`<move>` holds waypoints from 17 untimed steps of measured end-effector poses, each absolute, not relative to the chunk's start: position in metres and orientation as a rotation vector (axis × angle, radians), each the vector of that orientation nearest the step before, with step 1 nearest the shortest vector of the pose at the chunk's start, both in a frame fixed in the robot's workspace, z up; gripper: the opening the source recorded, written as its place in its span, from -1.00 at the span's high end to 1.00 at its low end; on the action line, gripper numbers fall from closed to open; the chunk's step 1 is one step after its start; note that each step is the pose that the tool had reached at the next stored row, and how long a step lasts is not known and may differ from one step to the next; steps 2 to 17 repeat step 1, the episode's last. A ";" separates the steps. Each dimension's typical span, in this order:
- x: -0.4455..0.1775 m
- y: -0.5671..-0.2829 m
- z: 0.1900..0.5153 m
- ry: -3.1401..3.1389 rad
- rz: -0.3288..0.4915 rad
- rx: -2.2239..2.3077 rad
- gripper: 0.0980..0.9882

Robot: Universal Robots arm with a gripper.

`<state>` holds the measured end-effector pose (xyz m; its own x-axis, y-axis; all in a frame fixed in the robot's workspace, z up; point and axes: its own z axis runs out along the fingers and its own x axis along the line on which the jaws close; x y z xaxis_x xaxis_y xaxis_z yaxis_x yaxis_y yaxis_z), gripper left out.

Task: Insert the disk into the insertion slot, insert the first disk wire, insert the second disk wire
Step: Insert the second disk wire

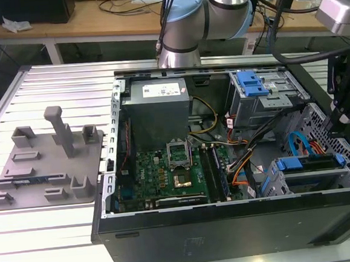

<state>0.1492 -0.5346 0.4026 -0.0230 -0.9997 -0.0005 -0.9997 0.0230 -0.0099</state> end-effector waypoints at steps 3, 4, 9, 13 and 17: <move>0.149 -0.535 0.403 2.242 -0.011 -2.191 0.98; 0.149 -0.535 0.403 2.242 -0.011 -2.191 0.98; 0.149 -0.535 0.403 2.242 -0.011 -2.191 0.98; 0.149 -0.535 0.403 2.242 -0.011 -2.191 0.98; 0.149 -0.535 0.403 2.242 -0.011 -2.191 0.98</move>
